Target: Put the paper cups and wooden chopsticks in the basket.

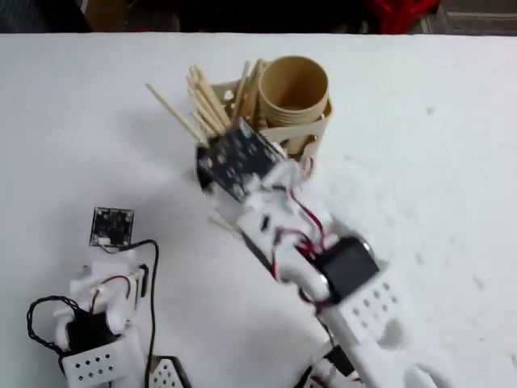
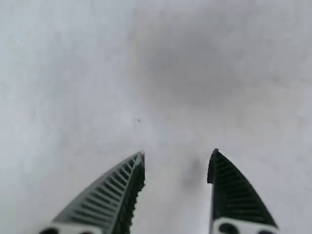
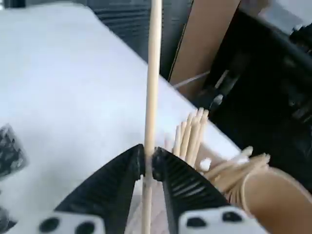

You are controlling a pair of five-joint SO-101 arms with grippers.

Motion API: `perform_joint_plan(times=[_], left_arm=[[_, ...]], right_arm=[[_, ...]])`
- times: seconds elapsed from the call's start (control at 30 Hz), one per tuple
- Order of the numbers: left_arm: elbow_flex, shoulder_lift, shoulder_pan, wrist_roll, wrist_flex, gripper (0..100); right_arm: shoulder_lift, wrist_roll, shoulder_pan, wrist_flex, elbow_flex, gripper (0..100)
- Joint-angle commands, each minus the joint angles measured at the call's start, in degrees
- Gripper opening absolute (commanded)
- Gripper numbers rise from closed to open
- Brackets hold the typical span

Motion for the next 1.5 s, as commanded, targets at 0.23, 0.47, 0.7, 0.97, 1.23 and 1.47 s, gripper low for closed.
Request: perform_joint_plan(times=[0.23,0.47,0.7,0.97,1.23,1.47], left_arm=[[-0.2,-0.2,-0.3,-0.2,0.2,22],[-0.2,-0.2,-0.3,-0.2,0.2,22],[-0.2,-0.2,-0.3,-0.2,0.2,22],[-0.2,-0.2,-0.3,-0.2,0.2,22],[-0.2,-0.2,-0.3,-0.2,0.2,22],[-0.2,-0.2,-0.3,-0.2,0.2,22]], right_arm=[[13.1,-0.6,4.1,-13.1,-8.7,1.7],[13.4,-0.1,4.6,-25.1,-9.2,1.7],[15.7,-0.1,4.8,-29.1,-10.0,1.7],[21.8,-0.6,7.8,-27.5,-14.1,1.8],[23.2,-8.0,10.2,-27.2,-14.2,10.6],[23.0,-8.5,11.2,-16.7,-14.6,9.8]])
